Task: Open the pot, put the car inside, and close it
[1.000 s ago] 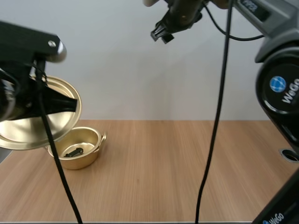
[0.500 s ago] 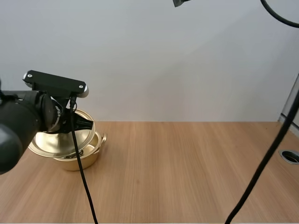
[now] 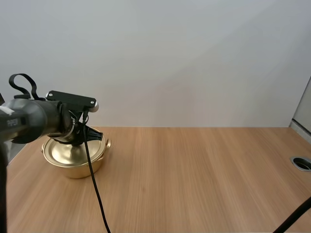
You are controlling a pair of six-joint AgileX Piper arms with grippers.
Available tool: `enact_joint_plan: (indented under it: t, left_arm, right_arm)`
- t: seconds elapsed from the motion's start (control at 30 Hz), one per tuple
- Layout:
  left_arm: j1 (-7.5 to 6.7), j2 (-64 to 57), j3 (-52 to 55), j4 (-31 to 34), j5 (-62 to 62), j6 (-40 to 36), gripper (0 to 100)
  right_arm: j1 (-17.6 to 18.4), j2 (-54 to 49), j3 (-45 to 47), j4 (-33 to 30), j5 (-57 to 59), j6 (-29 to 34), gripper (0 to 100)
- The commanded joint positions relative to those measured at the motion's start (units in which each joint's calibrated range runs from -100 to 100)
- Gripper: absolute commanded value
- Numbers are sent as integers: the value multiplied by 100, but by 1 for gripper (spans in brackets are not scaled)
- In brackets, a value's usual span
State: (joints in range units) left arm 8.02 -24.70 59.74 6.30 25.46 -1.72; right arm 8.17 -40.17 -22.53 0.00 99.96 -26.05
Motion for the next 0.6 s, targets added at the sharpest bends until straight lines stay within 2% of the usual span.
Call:
enact_joint_plan:
  t: [0.0,0.57]
  left_arm:
    - [-1,233,3,-5,-144,1,0]
    - [-1,702,-9,-38,-736,1,0]
  right_arm:
    - [-1,-32,4,0,4,-1,100]
    - [-1,-82,4,106,4,-1,100]
